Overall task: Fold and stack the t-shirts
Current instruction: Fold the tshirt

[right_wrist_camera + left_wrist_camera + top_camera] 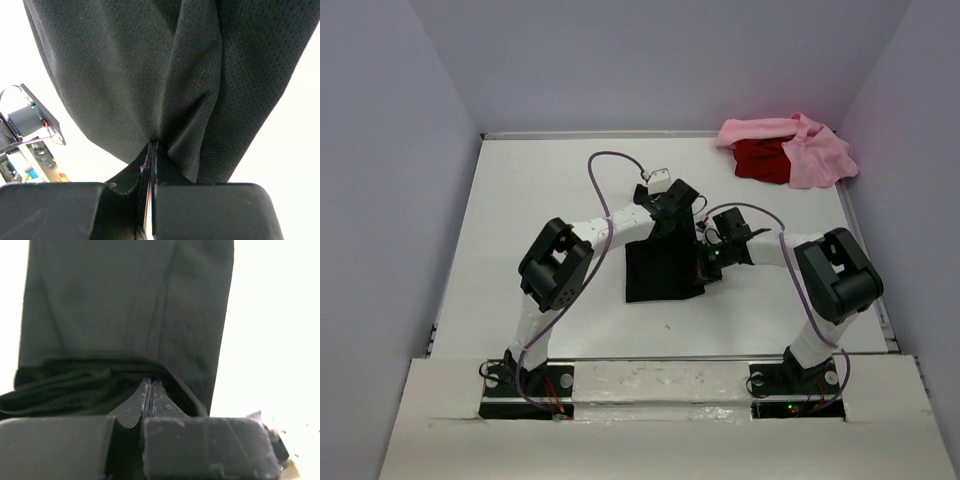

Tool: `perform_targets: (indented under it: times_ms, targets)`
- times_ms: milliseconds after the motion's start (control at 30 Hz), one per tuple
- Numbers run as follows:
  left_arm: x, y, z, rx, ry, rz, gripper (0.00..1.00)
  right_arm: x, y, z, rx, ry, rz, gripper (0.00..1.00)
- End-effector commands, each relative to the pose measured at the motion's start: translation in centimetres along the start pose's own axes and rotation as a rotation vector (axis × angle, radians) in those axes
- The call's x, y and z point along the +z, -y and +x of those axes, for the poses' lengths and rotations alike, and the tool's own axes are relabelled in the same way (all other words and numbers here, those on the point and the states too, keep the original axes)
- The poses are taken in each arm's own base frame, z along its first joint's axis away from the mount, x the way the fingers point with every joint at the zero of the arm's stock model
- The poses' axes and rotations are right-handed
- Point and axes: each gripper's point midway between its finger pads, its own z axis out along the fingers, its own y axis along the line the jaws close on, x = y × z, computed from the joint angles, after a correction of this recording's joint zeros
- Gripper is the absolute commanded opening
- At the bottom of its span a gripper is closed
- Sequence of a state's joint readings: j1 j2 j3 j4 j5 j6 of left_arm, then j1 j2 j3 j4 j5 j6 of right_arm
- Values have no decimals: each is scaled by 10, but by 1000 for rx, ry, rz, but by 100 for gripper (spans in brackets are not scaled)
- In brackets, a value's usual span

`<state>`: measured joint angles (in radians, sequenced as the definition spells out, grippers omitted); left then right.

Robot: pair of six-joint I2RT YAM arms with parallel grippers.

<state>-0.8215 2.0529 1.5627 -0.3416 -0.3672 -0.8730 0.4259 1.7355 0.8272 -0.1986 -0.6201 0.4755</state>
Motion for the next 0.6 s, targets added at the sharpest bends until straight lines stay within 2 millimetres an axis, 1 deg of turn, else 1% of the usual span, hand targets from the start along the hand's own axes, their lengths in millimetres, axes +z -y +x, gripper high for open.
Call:
perform_targets:
  times_ms: [0,100,133,167,200,267,300,333,367,400,433,467,500,567]
  targets:
    - [-17,-1,-52,-27,120,-24,0,1,14,11,-7,-14,55,0]
    - [-22,-11,-79,-49,167,-46,0,1,13,11,-9,-13,51,0]
    - [-21,-19,-90,-63,176,-61,0,1,13,11,-11,-13,51,0]
    - [-23,-24,-97,-65,182,-69,0,1,13,10,-12,-13,51,0]
    - [-31,-24,-109,-78,203,-61,0,1,12,10,-11,-14,50,0]
    - [-44,-27,-125,-59,237,-64,0,1,12,10,-13,-13,48,0]
    - [-59,-24,-135,-60,257,-37,0,1,12,9,-12,-12,47,0]
    - [-65,-23,-136,-52,255,-22,0,1,12,9,-13,-13,48,0]
    - [-71,-21,-137,-44,250,0,0,1,11,8,-12,-13,46,0]
    - [-80,-21,-130,-41,219,32,0,2,11,8,-14,-13,46,0]
    - [-83,-23,-124,-46,196,40,0,2,11,8,-13,-14,46,0]
    - [-85,-29,-113,-54,155,32,0,2,11,8,-14,-13,46,0]
    - [-90,-37,-96,-60,103,42,0,2,11,7,-16,-12,45,0]
    - [-94,-46,-73,-100,37,44,0,2,11,7,-14,-13,46,0]
